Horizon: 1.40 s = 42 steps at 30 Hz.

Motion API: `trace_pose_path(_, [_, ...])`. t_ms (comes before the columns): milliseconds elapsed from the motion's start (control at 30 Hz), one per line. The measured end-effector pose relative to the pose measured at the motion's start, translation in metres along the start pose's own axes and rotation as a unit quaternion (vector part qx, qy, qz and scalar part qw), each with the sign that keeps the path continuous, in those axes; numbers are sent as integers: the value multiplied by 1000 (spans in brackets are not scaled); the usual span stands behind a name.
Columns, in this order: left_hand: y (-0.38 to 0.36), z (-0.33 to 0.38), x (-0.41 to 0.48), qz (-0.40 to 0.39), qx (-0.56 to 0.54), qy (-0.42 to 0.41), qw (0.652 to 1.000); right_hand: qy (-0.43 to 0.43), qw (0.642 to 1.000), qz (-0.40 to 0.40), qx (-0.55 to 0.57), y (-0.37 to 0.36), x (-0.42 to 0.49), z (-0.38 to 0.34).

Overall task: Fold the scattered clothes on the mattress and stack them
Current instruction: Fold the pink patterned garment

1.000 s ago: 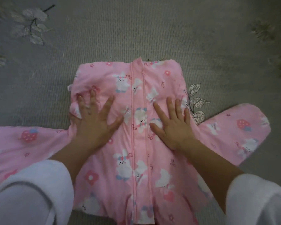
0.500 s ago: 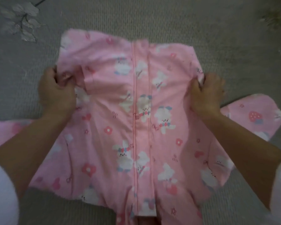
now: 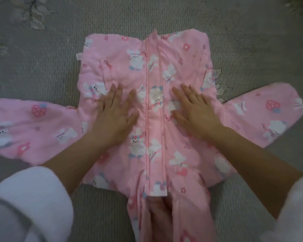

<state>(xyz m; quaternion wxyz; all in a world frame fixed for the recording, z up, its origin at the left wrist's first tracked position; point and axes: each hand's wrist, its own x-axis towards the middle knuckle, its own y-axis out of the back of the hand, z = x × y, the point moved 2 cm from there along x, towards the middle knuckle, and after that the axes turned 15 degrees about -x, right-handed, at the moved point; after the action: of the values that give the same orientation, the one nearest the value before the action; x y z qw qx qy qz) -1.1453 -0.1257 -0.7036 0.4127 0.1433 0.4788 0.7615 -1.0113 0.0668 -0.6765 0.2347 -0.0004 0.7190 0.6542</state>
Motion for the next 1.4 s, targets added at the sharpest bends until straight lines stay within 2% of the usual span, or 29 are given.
trace_pose_path(100, [3,29,-66,-28,-15,-156,987,63,993,104,11,6,-72,-5])
trace_pose_path(167, [-2,35,-122,-60,-15,-240,969,107,986,124,19,-7,-130,-3])
trace_pose_path(300, [-22,28,-219,-144,91,-406,898,210,966,140,-46,-35,-216,-6])
trace_pose_path(367, [-34,29,-242,-160,102,-425,885,265,952,115,-103,-47,-236,-15])
trace_pose_path(467, [-47,34,-241,-145,83,-377,911,307,936,59,-161,-57,-241,-27])
trace_pose_path(600, [-44,45,-216,-166,32,-348,922,314,937,58,-145,-58,-225,-23])
trace_pose_path(667, [-34,46,-211,-163,-27,-342,925,279,954,54,-96,-51,-218,-17])
trace_pose_path(700, [-27,46,-209,-165,-88,-307,933,258,963,64,-52,-45,-216,-15])
trace_pose_path(767, [-7,45,-202,-133,-242,-154,949,163,978,71,107,-27,-214,-16])
trace_pose_path(800, [3,45,-199,-108,-310,-74,942,87,970,63,217,-15,-213,-19])
trace_pose_path(867, [21,46,-188,-16,-402,27,915,-60,906,46,416,1,-205,-22])
trace_pose_path(900, [29,49,-181,25,-417,63,907,-92,892,58,439,8,-197,-24])
trace_pose_path(933, [37,52,-173,47,-420,91,902,-102,892,71,434,15,-187,-25])
trace_pose_path(1033, [59,55,-143,102,-438,135,883,-131,871,104,463,33,-148,-29])
trace_pose_path(1133, [67,58,-117,145,-472,201,846,-189,856,124,466,40,-109,-32])
trace_pose_path(1167, [67,60,-114,177,-451,198,852,-210,857,127,453,37,-99,-33])
trace_pose_path(1200, [69,66,-112,216,-404,156,875,-228,858,123,443,34,-91,-35])
trace_pose_path(1267, [72,86,-109,238,-267,5,934,-250,857,122,434,24,-79,-41])
trace_pose_path(1333, [61,105,-103,165,-119,-143,969,-256,861,124,421,18,-75,-44])
trace_pose_path(1400, [43,112,-91,100,-10,-193,976,-252,858,125,429,13,-75,-41])
